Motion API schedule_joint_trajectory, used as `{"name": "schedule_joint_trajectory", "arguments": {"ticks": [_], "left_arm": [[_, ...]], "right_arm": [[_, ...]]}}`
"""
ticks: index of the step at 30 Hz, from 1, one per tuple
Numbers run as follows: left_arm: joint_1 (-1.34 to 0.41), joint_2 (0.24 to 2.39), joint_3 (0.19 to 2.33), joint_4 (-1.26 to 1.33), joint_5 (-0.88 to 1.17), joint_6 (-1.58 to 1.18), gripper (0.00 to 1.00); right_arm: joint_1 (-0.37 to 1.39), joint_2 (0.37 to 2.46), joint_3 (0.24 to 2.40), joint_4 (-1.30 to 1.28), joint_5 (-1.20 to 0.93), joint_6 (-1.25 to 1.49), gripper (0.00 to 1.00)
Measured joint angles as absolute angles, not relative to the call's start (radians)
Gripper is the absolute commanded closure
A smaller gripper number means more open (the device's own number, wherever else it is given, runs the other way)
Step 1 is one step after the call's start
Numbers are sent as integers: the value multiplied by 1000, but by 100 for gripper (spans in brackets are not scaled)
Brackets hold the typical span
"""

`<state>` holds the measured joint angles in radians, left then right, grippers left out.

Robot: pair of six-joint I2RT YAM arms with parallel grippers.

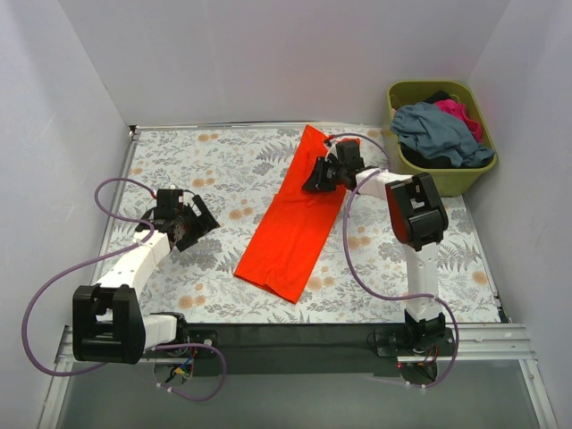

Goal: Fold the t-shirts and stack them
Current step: Fold the tshirt

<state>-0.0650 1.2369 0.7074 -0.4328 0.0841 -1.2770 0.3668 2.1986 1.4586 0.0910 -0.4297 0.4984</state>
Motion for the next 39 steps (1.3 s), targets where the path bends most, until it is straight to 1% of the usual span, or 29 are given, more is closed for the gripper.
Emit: {"name": "schedule_joint_trajectory", "arguments": {"ticks": [10, 14, 18, 22, 25, 30, 35, 39], "left_arm": [[-65, 1264, 706, -432, 112, -1271, 23], [-98, 1264, 686, -432, 141, -1280, 23], [-175, 1252, 665, -442, 162, -1309, 23], [-226, 1248, 662, -467, 169, -1340, 23], [-266, 1248, 662, -503, 162, -1370, 27], [-320, 1225, 663, -588, 132, -1415, 27], [-322, 1114, 699, -695, 20, -1448, 27], [-322, 1049, 758, -746, -68, -1467, 27]], "right_arm": [[323, 2179, 1396, 133, -478, 508, 76], [323, 2148, 1384, 105, -479, 473, 73], [336, 2026, 1332, 47, -453, 426, 68], [375, 1855, 1248, -1, -419, 387, 68], [455, 1770, 1214, -70, -375, 358, 68], [685, 1705, 1146, -189, -322, 323, 68], [916, 1725, 1143, -295, -278, 279, 69], [1034, 1833, 1259, -360, -226, 225, 69]]}}
